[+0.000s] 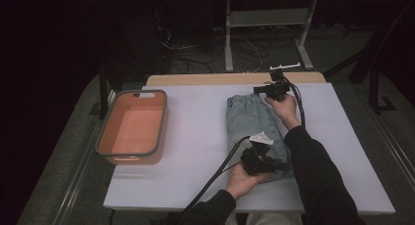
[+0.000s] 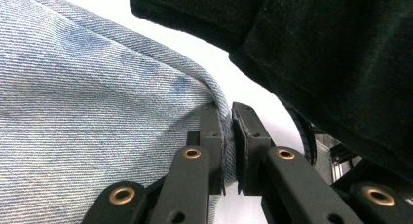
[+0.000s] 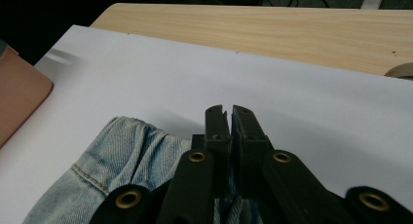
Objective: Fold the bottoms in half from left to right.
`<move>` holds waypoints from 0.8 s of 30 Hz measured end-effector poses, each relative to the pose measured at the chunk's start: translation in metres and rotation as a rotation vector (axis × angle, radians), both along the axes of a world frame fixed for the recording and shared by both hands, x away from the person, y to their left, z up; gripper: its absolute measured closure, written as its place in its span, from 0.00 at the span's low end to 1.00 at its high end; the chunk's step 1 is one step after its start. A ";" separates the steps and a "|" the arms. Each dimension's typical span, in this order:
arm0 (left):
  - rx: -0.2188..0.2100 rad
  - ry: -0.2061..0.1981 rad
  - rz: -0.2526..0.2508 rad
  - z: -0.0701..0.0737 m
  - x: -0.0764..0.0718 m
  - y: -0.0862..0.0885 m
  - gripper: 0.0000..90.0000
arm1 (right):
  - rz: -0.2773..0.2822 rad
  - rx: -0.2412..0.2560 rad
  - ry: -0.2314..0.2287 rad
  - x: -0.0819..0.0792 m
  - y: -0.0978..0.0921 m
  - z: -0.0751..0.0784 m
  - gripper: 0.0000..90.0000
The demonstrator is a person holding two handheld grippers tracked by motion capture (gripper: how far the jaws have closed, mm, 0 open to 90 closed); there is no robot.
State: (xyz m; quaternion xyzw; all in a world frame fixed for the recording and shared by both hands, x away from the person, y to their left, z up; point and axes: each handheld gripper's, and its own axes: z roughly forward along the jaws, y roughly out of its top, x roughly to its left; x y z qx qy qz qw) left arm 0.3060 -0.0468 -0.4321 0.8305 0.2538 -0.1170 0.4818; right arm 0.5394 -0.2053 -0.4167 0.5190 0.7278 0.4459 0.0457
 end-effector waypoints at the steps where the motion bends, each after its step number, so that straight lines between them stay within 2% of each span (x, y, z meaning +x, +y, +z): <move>1: 0.003 0.002 0.002 0.000 0.000 -0.001 0.93 | 0.002 -0.001 -0.001 0.000 0.000 0.000 0.95; 7: 0.009 0.015 0.006 -0.004 0.002 -0.010 0.93 | 0.010 0.007 0.000 0.001 -0.002 -0.003 0.95; 13: 0.033 0.035 0.008 -0.009 0.003 -0.015 0.92 | 0.015 0.009 0.007 0.001 -0.006 -0.006 0.95; 24: 0.018 0.055 0.007 -0.015 0.006 -0.018 0.91 | 0.000 0.005 0.015 -0.001 -0.002 -0.007 0.93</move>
